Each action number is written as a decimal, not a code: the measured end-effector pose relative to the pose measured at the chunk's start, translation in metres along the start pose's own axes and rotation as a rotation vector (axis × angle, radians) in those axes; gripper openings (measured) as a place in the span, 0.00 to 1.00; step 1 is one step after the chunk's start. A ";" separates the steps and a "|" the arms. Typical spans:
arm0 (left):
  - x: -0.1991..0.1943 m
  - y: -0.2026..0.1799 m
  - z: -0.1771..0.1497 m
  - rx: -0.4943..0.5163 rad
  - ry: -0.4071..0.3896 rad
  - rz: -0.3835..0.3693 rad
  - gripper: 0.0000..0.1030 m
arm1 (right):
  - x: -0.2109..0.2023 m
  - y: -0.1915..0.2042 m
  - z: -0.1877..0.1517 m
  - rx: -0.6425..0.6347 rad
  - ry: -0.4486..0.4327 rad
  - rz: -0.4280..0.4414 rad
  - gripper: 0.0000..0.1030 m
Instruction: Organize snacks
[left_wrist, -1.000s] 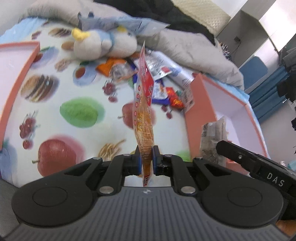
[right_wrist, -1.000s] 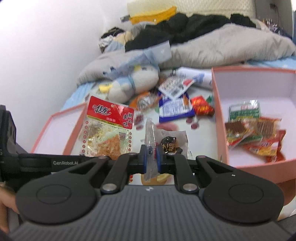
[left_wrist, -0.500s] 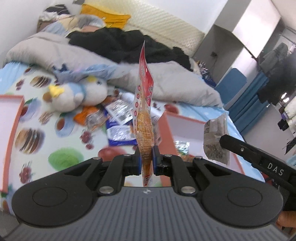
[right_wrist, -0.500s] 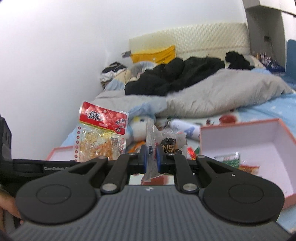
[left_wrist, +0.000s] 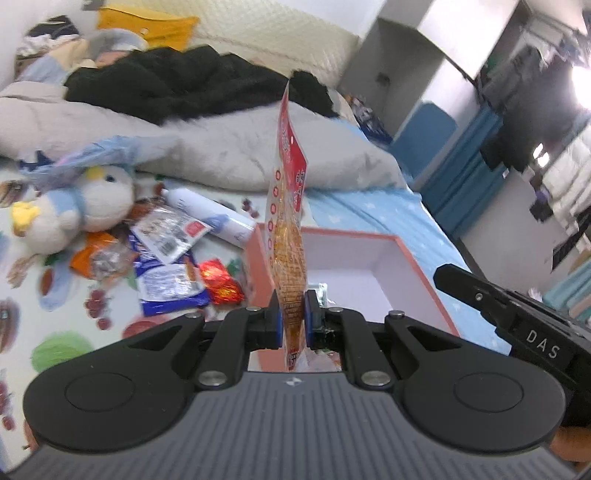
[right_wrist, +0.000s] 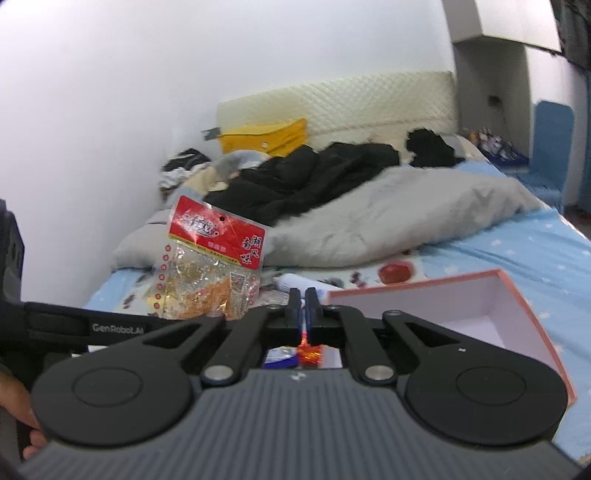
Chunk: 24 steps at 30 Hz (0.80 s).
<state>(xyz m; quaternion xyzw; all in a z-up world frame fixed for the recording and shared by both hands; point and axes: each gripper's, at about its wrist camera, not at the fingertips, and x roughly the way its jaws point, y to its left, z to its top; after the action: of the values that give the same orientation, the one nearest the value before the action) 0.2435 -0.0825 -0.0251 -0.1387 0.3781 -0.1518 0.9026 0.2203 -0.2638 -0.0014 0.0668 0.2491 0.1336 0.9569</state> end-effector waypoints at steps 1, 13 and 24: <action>0.009 -0.005 0.000 0.010 0.016 -0.005 0.12 | 0.004 -0.008 -0.002 0.009 0.008 -0.020 0.03; 0.105 -0.048 -0.024 0.118 0.218 -0.022 0.12 | 0.027 -0.079 -0.050 0.167 0.138 -0.138 0.04; 0.139 -0.061 -0.037 0.168 0.296 -0.008 0.21 | 0.032 -0.104 -0.081 0.224 0.213 -0.191 0.04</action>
<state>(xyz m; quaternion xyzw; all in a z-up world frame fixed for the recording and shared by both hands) 0.2991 -0.1964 -0.1169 -0.0402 0.4924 -0.2055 0.8448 0.2301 -0.3488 -0.1061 0.1347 0.3675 0.0200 0.9200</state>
